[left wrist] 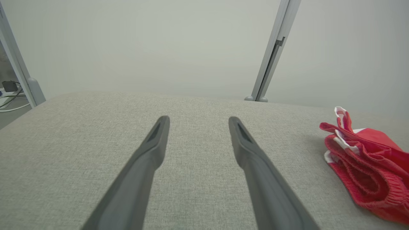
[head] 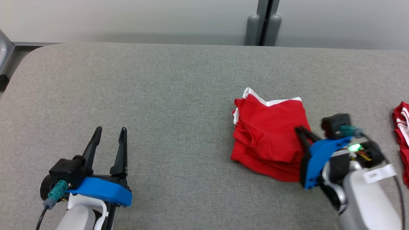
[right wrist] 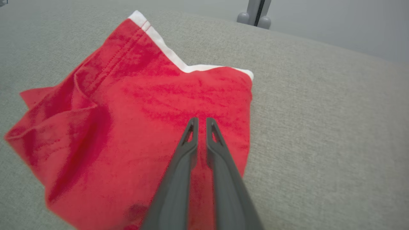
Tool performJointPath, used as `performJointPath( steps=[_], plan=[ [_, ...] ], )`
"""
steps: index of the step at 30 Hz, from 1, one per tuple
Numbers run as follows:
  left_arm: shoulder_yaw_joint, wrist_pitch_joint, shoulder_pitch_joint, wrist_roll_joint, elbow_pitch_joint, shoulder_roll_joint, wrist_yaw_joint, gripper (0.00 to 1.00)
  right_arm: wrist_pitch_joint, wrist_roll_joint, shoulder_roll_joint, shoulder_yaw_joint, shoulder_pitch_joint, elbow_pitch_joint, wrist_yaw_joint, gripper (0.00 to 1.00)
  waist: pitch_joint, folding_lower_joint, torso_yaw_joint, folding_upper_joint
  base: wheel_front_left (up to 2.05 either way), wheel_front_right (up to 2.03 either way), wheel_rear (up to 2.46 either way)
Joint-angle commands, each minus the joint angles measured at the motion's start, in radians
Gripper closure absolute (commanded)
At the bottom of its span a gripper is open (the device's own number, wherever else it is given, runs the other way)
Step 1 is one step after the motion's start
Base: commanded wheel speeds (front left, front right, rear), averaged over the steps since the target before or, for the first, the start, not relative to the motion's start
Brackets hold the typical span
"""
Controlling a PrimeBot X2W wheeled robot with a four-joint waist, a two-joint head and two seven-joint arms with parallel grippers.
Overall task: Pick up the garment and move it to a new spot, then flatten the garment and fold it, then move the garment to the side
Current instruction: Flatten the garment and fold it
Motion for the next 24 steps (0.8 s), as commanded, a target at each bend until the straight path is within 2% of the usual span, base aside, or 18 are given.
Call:
performJointPath(
  steps=[1,8,15,17,20,21,22,23,24],
  plan=[
    [0.003,-0.001,-0.011,-0.005,-0.004,0.005,0.003,0.0,-0.02,-0.018,0.015,0.032,-0.006,0.022,0.001,1.0,0.002,0.0,0.0,-0.0001,0.0,0.0,0.0],
    [0.0,0.003,-0.022,-0.008,-0.005,0.012,0.006,0.0,-0.071,0.03,0.089,0.241,-0.049,0.131,0.001,1.0,0.006,0.0,0.007,-0.0001,0.0,0.0,0.0],
    [-0.002,0.0,-0.018,-0.014,0.008,0.013,0.004,0.0,-0.049,0.167,0.103,0.472,-0.043,0.111,0.001,1.0,-0.008,0.0,0.015,-0.0001,0.0,0.0,0.0],
    [-0.001,-0.001,-0.007,-0.015,0.007,0.013,0.008,0.0,-0.048,0.197,0.103,0.499,-0.034,0.089,0.001,1.0,-0.016,0.0,0.012,-0.0001,0.0,0.0,0.0],
    [0.004,-0.003,0.01,-0.018,0.006,0.014,0.015,0.0,-0.076,0.232,0.1,0.474,-0.017,0.034,0.001,1.0,-0.032,0.0,0.005,-0.0001,0.0,0.0,0.0],
    [0.008,-0.004,0.016,-0.021,0.006,0.015,0.016,0.0,-0.097,0.236,0.097,0.456,-0.01,0.007,0.001,0.96,-0.039,0.0,0.001,-0.0001,0.0,0.0,0.0],
    [0.01,-0.005,0.021,-0.024,0.005,0.016,0.019,0.0,-0.116,0.243,0.097,0.427,0.005,-0.016,0.001,0.18,-0.045,0.0,-0.004,-0.0001,0.0,0.0,0.0],
    [0.014,-0.006,0.025,-0.026,0.004,0.017,0.022,0.0,-0.139,0.24,0.096,0.387,0.018,-0.041,0.001,0.0,-0.052,0.0,-0.01,-0.0001,0.0,0.0,0.0],
    [0.016,-0.008,0.03,-0.026,0.002,0.018,0.024,0.0,-0.159,0.23,0.095,0.351,0.031,-0.068,0.001,0.0,-0.057,0.0,-0.015,-0.0001,0.0,0.0,0.0]
  ],
)
